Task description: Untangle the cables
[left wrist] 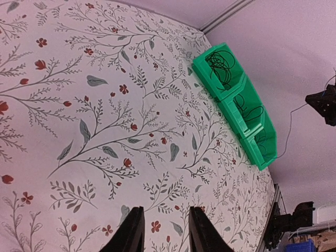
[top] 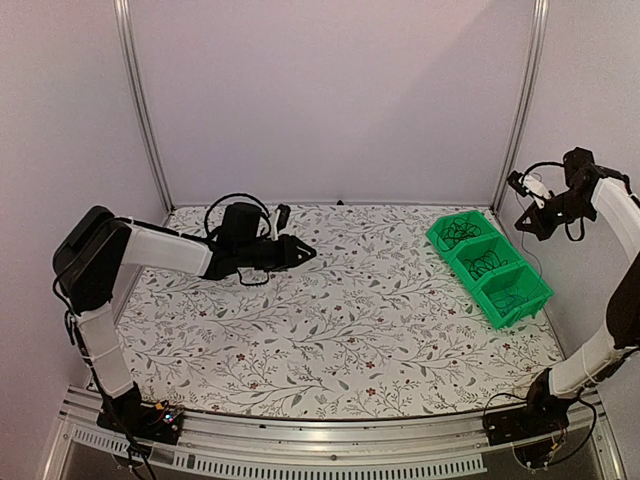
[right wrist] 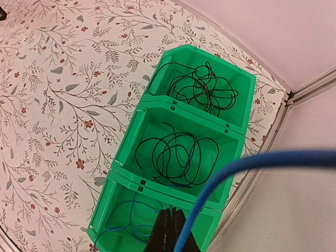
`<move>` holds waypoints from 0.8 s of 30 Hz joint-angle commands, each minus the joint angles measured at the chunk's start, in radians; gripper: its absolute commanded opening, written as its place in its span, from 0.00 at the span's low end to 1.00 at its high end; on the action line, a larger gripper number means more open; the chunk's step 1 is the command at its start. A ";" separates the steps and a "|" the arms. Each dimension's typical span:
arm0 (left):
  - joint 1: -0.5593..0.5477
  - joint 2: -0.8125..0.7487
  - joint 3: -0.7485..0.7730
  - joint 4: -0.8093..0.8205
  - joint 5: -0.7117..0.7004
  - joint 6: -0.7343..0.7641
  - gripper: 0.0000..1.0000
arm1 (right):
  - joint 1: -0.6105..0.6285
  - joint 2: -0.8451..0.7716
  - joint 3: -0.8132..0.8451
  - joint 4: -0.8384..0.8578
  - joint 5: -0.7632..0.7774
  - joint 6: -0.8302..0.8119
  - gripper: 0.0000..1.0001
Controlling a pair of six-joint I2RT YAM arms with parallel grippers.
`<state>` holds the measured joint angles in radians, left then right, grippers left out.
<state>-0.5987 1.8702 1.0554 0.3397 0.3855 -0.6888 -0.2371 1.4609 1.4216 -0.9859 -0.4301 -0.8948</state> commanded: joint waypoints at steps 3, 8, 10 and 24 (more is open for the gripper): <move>0.011 -0.002 -0.017 0.028 0.010 -0.012 0.27 | -0.005 -0.008 -0.084 0.113 -0.048 0.020 0.00; 0.012 -0.020 -0.042 0.030 -0.003 -0.015 0.27 | -0.005 -0.045 -0.251 0.285 -0.099 0.032 0.00; 0.013 -0.022 -0.043 0.028 0.001 -0.016 0.27 | -0.006 -0.077 -0.314 0.355 -0.113 0.040 0.00; 0.010 -0.022 -0.058 0.038 0.003 -0.026 0.27 | -0.005 -0.137 -0.451 0.224 -0.029 -0.059 0.00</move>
<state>-0.5964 1.8641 1.0142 0.3492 0.3843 -0.7082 -0.2371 1.3537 1.0077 -0.6994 -0.5167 -0.8898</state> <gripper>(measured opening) 0.271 0.017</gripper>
